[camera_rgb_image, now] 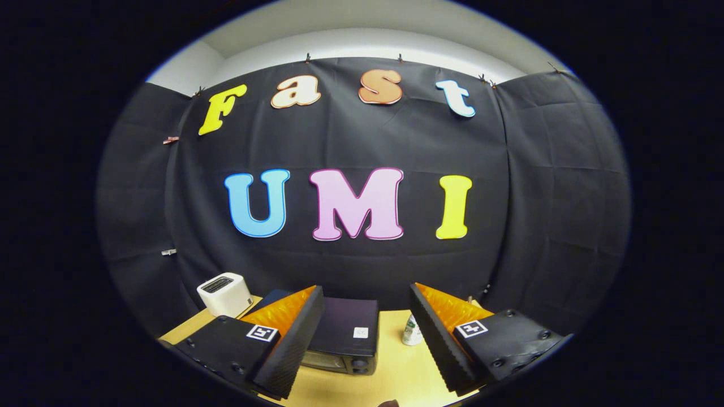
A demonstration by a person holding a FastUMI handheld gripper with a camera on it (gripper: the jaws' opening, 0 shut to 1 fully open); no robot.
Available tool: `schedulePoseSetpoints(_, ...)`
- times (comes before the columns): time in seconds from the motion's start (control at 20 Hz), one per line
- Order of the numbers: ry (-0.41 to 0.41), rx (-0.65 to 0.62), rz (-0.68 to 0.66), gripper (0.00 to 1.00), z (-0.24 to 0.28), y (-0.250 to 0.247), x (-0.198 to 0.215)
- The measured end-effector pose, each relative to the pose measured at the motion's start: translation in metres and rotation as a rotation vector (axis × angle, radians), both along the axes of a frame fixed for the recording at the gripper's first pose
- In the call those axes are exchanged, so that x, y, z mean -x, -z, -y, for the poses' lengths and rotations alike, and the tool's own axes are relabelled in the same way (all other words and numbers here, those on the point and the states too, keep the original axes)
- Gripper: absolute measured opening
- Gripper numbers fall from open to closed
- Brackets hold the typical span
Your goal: Open the toaster oven, put the food inside, and close the toaster oven door.
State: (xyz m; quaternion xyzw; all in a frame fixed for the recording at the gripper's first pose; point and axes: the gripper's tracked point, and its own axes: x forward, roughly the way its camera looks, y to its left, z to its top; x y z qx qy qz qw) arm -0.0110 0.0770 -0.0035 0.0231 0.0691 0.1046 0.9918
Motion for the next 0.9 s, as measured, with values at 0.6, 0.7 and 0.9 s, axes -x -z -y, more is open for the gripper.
schedulePoseSetpoints(0.6,0.106,-0.046,0.035,0.98,0.089,-0.015,-0.013)
schedulePoseSetpoints(0.7,0.112,-0.040,0.042,0.98,0.092,-0.015,-0.015)
schedulePoseSetpoints(0.9,0.104,-0.031,0.051,0.98,0.089,-0.016,-0.013)
